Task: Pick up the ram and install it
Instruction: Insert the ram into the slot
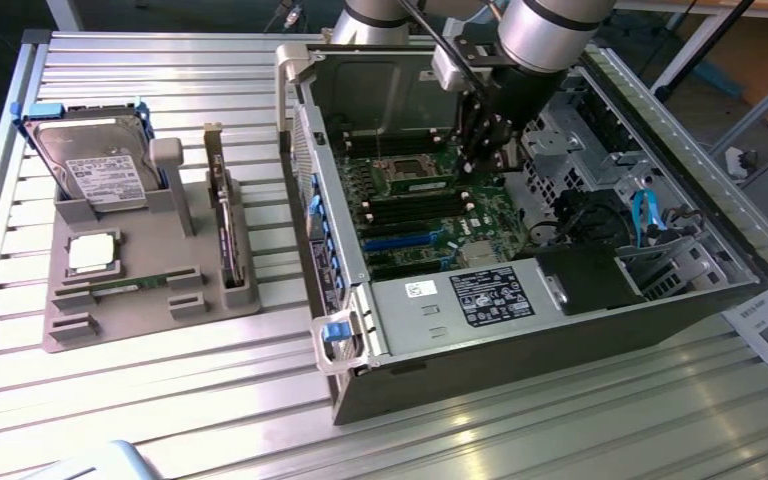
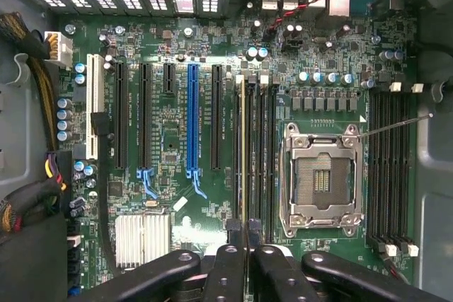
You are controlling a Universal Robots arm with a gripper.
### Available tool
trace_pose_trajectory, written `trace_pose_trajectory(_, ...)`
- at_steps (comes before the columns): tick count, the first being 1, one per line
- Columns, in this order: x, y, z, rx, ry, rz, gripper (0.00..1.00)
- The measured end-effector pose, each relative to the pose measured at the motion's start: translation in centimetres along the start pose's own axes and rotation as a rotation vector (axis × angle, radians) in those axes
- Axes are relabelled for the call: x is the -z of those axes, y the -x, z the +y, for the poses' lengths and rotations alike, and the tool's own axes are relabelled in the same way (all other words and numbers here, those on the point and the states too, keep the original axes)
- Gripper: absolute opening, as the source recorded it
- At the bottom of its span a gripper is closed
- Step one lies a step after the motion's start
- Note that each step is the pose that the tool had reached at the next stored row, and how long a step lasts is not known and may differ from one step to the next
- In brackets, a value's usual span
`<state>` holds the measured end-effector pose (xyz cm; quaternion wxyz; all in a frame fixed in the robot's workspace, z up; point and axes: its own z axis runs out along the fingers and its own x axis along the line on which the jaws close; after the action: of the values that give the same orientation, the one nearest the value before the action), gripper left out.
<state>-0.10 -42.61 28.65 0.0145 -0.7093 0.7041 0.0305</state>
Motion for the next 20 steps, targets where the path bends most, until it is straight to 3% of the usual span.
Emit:
trace_pose_trajectory(5, -1.05, -0.1, -0.02, 0.000, -0.0032, 0.0001, 0.12)
trace_pose_trajectory(13, -2.30, -0.2, -0.05, 0.000, -0.0034, 0.0000, 0.12)
trace_pose_trajectory(20, -2.39, -0.2, -0.01, -0.013, -0.0042, -0.0002, 0.12)
